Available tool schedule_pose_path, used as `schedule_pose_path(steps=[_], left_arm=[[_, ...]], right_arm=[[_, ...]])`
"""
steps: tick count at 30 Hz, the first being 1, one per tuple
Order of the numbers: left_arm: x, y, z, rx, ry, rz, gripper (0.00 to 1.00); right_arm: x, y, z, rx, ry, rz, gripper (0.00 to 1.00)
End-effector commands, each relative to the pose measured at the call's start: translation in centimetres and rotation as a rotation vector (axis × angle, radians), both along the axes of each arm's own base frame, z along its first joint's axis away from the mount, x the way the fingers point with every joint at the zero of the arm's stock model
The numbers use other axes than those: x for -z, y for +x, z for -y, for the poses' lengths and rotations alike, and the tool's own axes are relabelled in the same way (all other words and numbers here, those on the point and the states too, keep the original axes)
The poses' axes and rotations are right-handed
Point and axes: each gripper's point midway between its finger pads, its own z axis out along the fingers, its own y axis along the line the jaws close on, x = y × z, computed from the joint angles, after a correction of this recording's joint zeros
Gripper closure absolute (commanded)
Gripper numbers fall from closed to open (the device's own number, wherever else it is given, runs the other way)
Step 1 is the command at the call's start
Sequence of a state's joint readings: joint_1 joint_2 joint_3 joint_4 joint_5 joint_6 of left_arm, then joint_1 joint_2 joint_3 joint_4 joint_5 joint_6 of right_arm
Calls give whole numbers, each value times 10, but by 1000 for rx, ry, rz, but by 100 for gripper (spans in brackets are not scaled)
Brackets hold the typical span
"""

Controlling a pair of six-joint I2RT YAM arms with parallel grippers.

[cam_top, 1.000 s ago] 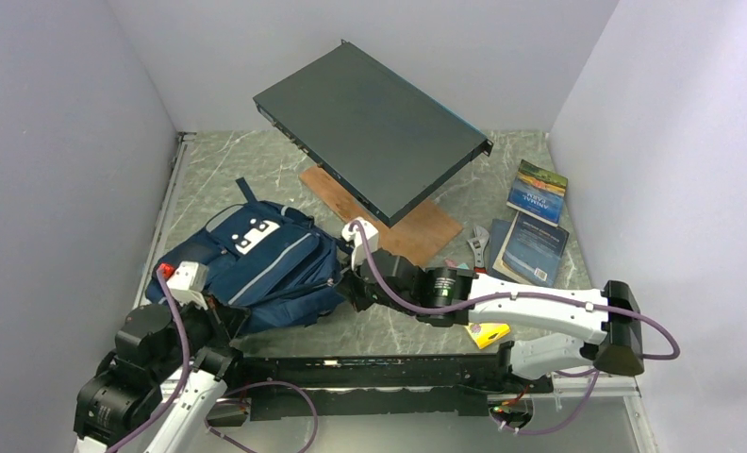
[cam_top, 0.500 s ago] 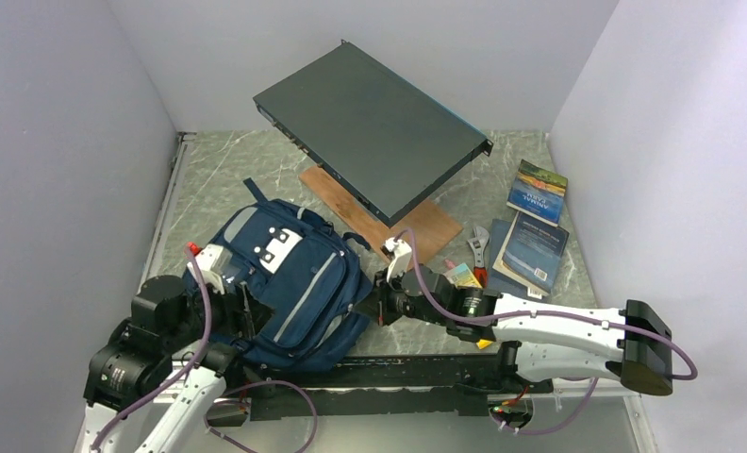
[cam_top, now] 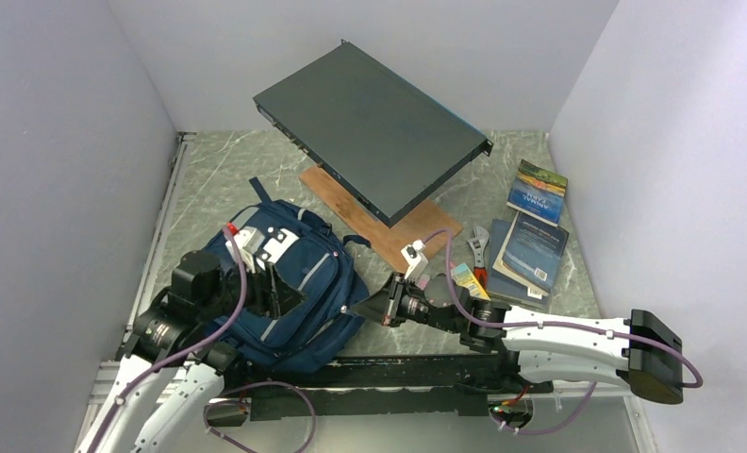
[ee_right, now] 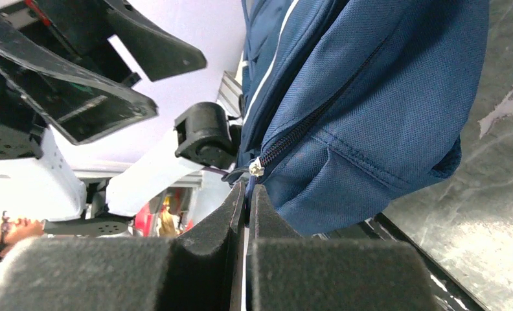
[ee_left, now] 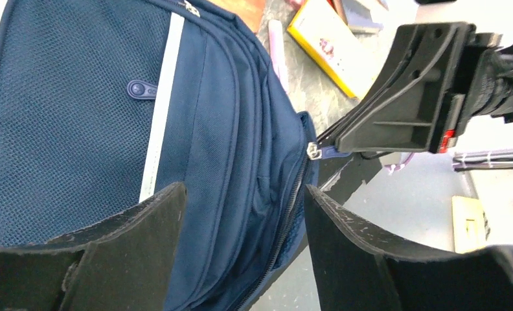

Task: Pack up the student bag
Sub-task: Unzip the student bag at the center of the board.

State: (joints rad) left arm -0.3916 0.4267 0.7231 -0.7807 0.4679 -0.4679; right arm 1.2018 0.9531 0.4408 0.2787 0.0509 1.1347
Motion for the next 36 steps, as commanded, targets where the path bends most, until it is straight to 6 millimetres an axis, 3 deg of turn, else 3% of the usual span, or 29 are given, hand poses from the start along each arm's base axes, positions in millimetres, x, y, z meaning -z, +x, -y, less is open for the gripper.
schedule_pose_path(steps=[1, 7, 14, 17, 21, 24, 25, 28, 30, 33, 36], left_arm=[[3, 13, 9, -4, 51, 9, 31], [18, -1, 51, 131, 173, -19, 39], [41, -6, 87, 177, 296, -61, 58], [55, 4, 80, 97, 392, -86, 72], [63, 13, 54, -12, 521, -80, 98], [57, 13, 44, -28, 521, -36, 100], [54, 11, 43, -12, 505, -18, 100], [44, 5, 42, 35, 436, 27, 100], [35, 0, 43, 65, 385, 60, 100], [28, -4, 40, 67, 360, 58, 100], [24, -4, 36, 55, 366, 51, 100]], right_arm=[[-64, 10, -3, 40, 209, 46, 100], [-57, 15, -3, 39, 193, 36, 100], [-53, 11, 0, 19, 211, 27, 100], [-54, 11, 0, 12, 207, 39, 100], [-44, 11, 3, 7, 138, 73, 100], [-20, 22, 13, 42, -43, 131, 100], [-14, 28, 18, 58, -125, 166, 97], [7, 45, 44, 69, -414, 315, 73], [9, 50, 57, 35, -536, 430, 66], [-6, 38, 57, -71, -591, 620, 58], [-29, 14, 44, -186, -561, 821, 46]])
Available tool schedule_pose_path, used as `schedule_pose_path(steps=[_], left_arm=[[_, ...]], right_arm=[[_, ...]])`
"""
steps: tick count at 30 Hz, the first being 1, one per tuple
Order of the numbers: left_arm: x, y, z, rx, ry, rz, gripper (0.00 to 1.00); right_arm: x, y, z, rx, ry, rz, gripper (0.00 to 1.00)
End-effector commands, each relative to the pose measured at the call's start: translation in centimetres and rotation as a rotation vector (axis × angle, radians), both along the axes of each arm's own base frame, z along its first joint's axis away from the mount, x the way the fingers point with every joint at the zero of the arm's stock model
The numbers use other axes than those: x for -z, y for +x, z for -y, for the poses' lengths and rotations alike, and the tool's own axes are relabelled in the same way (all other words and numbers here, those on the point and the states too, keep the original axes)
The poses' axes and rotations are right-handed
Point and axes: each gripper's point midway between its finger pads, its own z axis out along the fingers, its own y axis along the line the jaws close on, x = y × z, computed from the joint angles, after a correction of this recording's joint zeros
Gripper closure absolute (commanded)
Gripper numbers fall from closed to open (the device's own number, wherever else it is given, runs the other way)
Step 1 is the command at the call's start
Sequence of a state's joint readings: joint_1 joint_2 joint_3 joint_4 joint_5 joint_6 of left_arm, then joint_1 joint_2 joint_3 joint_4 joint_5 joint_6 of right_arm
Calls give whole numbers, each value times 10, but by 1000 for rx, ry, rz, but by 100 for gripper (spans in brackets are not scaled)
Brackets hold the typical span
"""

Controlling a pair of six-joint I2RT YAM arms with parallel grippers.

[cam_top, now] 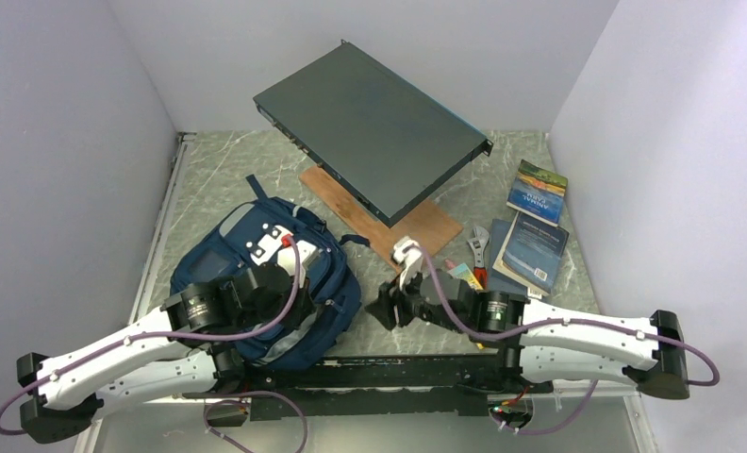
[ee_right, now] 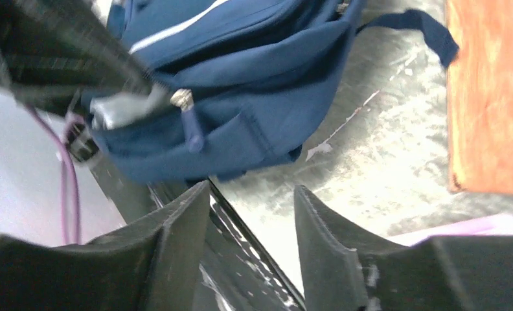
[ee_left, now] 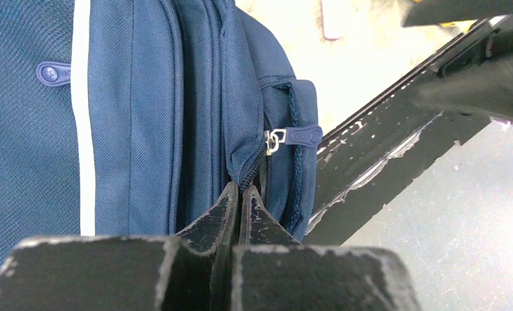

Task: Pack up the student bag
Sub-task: Unzip the student bag at the center of the board.

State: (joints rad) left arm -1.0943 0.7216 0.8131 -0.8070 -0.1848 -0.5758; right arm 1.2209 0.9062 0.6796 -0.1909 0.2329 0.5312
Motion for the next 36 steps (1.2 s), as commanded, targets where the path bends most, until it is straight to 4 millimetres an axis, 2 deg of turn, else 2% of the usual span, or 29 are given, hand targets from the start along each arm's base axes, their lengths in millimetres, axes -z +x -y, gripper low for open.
schedule_pose_path(steps=[1, 4, 6, 9, 14, 26, 31, 36], left_arm=[[-13, 8, -5, -33, 4, 42, 100], [-14, 9, -7, -42, 8, 40, 100], [-16, 8, -6, -41, 1, 39, 100], [-14, 7, -6, -37, -2, 34, 100], [-13, 3, -7, -41, -13, 17, 100], [-12, 0, -9, -53, -96, 27, 100], [-12, -2, -10, -48, -98, 20, 100], [-16, -4, -14, -56, -113, 26, 100]], right_arm=[[-29, -21, -1, -203, -142, 338, 42], [-33, -33, -20, -232, -202, 419, 38], [-34, -32, -31, -191, -256, 452, 38], [-30, -25, -44, -113, -349, 526, 38], [-31, -4, -50, 64, -471, 584, 38], [-7, -24, -92, -31, -342, 490, 38], [-4, -26, -98, -40, -342, 477, 38], [14, -23, -99, -32, -366, 458, 42]])
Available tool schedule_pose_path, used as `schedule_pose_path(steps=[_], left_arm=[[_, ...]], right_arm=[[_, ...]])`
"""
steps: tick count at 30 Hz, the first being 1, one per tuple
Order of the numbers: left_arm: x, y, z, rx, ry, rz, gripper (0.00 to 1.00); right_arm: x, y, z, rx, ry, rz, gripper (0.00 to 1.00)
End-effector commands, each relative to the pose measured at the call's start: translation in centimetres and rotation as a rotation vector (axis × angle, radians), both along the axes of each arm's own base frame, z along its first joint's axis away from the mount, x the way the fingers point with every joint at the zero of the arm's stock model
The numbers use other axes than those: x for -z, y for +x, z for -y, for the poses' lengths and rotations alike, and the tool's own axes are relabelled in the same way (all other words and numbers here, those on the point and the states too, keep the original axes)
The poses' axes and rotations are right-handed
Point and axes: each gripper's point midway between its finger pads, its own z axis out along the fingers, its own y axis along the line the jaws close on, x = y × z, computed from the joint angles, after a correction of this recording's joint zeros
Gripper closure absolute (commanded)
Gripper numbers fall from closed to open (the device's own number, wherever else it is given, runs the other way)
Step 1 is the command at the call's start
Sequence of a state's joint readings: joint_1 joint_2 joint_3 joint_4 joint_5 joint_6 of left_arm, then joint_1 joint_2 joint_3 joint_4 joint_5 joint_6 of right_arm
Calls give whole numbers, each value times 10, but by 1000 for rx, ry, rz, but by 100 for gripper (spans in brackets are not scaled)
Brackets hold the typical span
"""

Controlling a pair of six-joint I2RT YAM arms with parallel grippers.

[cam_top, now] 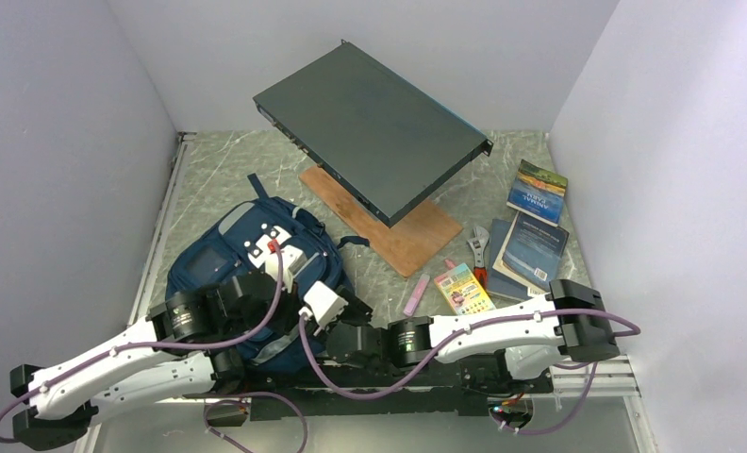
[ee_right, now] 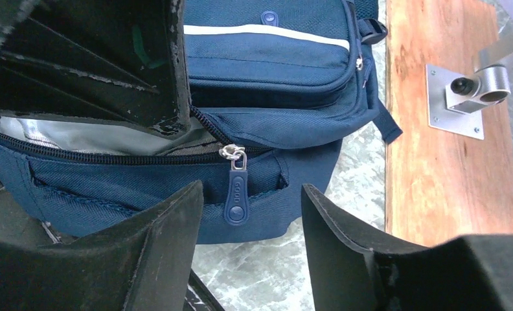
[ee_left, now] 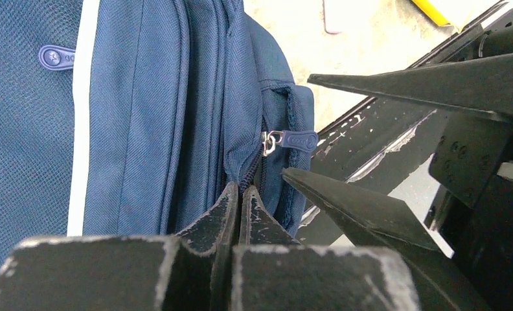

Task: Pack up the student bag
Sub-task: Unzip the student bag at the center of the board.

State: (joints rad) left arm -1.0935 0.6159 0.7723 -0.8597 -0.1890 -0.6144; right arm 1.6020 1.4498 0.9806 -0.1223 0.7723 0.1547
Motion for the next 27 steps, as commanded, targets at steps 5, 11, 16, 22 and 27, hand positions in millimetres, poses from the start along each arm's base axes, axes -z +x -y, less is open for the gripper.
schedule_pose_path(steps=[5, 11, 16, 22, 27], left_arm=[[-15, 3, -2, -33, -76, 36, 100], [-13, -1, -12, -40, -54, 28, 100], [-18, -3, -18, -42, -47, 26, 100], [-25, -7, -34, -60, -20, 31, 100], [-46, -5, -52, -95, -29, 85, 100]], right_arm=[[1, 5, -13, 32, 88, -44, 55], [-8, 19, -6, 102, 145, -60, 89], [-15, 29, 8, 148, 209, -155, 100], [-19, 30, 33, 96, 449, -356, 100], [-11, 19, 34, -48, 617, -464, 100]])
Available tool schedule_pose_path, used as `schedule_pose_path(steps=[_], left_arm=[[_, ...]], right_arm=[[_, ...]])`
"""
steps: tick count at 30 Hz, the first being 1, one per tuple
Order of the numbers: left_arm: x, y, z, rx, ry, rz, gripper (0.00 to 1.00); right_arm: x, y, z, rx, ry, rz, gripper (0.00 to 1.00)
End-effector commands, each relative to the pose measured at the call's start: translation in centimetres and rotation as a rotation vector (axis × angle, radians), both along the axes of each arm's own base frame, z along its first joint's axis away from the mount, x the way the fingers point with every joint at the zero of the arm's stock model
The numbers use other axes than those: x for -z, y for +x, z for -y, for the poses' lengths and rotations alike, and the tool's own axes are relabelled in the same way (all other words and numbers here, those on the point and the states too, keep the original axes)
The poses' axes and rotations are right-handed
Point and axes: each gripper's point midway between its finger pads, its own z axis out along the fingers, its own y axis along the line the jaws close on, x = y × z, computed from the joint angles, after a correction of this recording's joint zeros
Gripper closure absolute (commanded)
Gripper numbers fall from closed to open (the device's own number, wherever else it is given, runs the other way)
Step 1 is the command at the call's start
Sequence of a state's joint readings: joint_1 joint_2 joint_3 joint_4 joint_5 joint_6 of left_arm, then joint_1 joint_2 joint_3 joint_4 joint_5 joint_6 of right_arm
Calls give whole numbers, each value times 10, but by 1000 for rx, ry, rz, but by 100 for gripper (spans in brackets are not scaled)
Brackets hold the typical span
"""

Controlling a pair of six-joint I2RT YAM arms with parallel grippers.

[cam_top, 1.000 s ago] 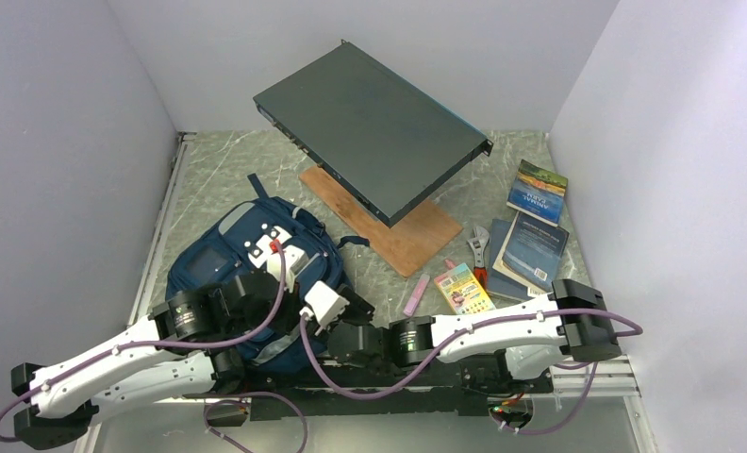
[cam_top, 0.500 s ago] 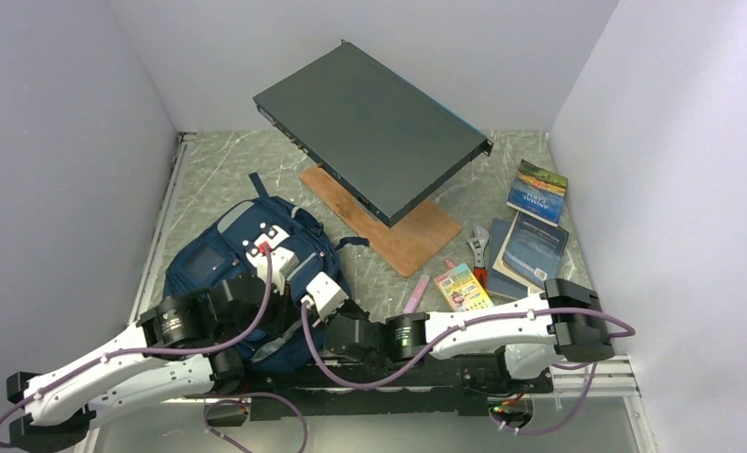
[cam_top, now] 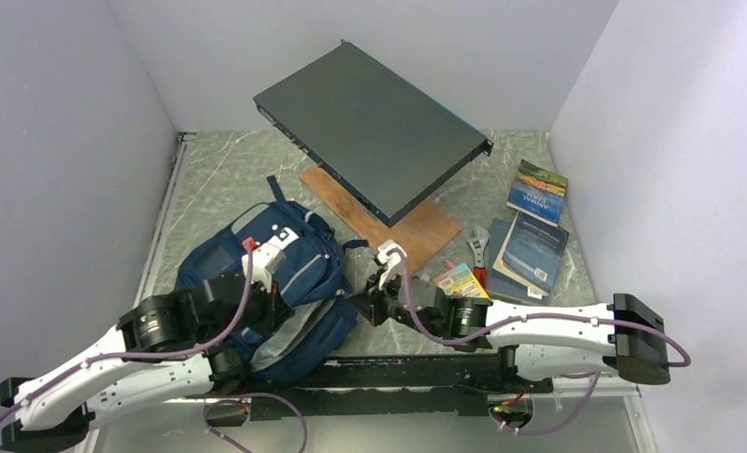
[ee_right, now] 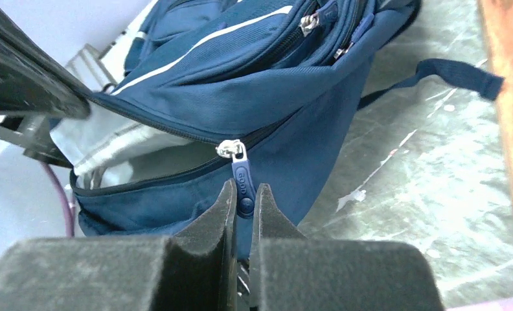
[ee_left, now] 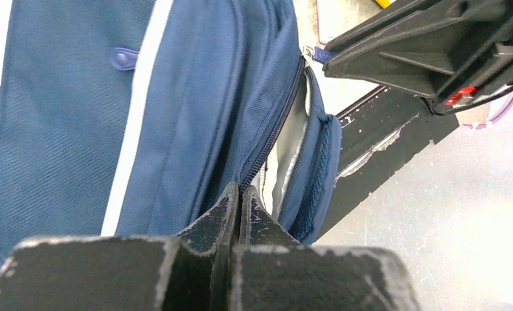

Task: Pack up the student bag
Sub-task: Unzip the student bag at the center of the board.

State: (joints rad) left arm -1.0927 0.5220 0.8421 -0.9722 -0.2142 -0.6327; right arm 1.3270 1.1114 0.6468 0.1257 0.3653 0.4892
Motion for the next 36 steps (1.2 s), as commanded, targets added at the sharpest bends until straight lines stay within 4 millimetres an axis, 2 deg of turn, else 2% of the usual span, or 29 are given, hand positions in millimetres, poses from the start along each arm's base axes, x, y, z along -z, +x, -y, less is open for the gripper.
schedule_pose_path(steps=[1, 3, 6, 10, 13, 16, 19, 23, 29, 31, 36], left_arm=[[-26, 3, -32, -66, 10, 71, 100], [-38, 3, -31, -49, -23, 106, 100], [-51, -3, -20, 36, -66, 131, 100], [-64, -14, 3, 165, -125, 135, 100], [-73, -16, 11, 200, -145, 141, 100], [-88, -7, 9, 154, -170, 184, 100], [-105, 12, -6, -6, -196, 218, 100], [-134, 12, 6, 28, -296, 274, 100], [-137, 8, 21, 64, -297, 221, 100], [-135, 5, 29, 96, -299, 201, 100], [-122, 1, 43, 128, -292, 144, 100]], right_arm=[[-1, -9, -4, -74, 176, -65, 100], [1, -12, -7, -92, 209, -69, 100], [-2, -7, -7, -65, 256, -65, 100], [4, 13, 2, 40, 301, -94, 100], [16, 26, 4, 86, 291, -128, 100], [25, 36, 6, 103, 288, -138, 100], [31, 41, 7, 101, 303, -162, 100], [34, 48, 8, 103, 353, -188, 100], [41, 51, -6, 31, 459, -299, 100], [52, 55, -11, 35, 453, -331, 100], [70, 72, -5, 77, 445, -358, 100]])
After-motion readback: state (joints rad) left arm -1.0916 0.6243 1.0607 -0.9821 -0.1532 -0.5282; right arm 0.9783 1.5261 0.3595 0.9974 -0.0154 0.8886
